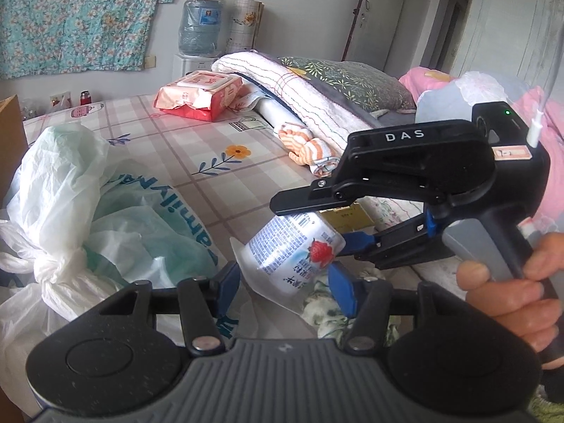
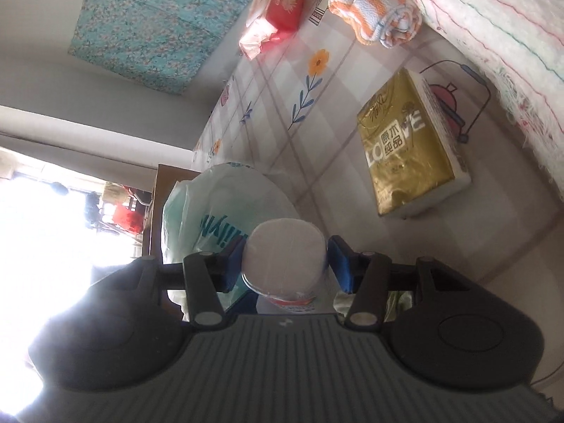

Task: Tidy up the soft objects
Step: 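Lift and turn the yogurt cup with the right gripper while the left gripper approaches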

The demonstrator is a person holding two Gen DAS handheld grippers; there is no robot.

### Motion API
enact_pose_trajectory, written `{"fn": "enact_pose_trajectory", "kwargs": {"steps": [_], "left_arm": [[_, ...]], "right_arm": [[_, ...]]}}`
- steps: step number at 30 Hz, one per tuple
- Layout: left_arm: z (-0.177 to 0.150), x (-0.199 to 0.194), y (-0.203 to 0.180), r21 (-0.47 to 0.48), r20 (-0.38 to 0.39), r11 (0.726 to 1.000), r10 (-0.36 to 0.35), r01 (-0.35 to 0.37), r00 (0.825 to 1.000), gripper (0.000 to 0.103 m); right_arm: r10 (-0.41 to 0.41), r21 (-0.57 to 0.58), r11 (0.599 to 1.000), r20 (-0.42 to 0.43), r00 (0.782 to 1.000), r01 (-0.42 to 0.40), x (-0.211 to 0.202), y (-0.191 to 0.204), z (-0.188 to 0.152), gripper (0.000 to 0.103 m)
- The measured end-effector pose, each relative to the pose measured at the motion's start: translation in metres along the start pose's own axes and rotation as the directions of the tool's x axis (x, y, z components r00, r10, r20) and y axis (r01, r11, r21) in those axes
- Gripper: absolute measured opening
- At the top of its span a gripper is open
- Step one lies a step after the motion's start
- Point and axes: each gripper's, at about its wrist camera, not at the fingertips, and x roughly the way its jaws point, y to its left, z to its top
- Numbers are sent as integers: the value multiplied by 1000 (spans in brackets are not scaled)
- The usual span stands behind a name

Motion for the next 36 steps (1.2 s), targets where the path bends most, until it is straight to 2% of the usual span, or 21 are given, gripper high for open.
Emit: {"fn": "enact_pose_trajectory", "kwargs": {"steps": [3, 6, 9, 17, 19, 20, 22, 24, 27, 36], "left_arm": [[1, 3, 0, -7, -5, 1000, -17, 17, 1000, 56], [0, 4, -2, -4, -4, 1000, -17, 17, 1000, 55], [0, 5, -2, -6, -11, 1000, -24, 24, 1000, 54], [-1, 9, -5, 0, -20, 1000, -26, 26, 999, 54], [-1, 10, -6, 1, -21, 1000, -24, 24, 999, 54], [-1, 11, -6, 1, -22, 1000, -24, 24, 999, 54], [-1, 12, -6, -1, -22, 1000, -24, 24, 999, 54], [-1, 12, -6, -2, -24, 1000, -24, 24, 999, 54], [-2, 13, -7, -1, -27, 1000, -25, 25, 999, 54], [-4, 16, -7, -2, -35, 1000, -31, 31, 999, 54]], "right_arm": [[-70, -31, 997, 30, 997, 71, -3, 3, -1, 51], [-93, -35, 995, 49, 994, 94, -6, 3, -2, 51], [-147, -69, 986, 83, 986, 152, -12, 5, -2, 51], [-212, -132, 964, 139, 967, 230, -20, 13, -4, 53], [-223, -146, 958, 149, 963, 245, -22, 17, -4, 56], [-233, -156, 954, 156, 960, 257, -23, 18, -4, 62], [-235, -175, 949, 160, 959, 262, -23, 23, -5, 65], [-244, -200, 941, 162, 956, 274, -22, 28, -6, 73], [-268, -234, 925, 159, 950, 299, -18, 35, -9, 78], [-339, -301, 881, 138, 931, 366, 1, 47, -13, 82]]}}
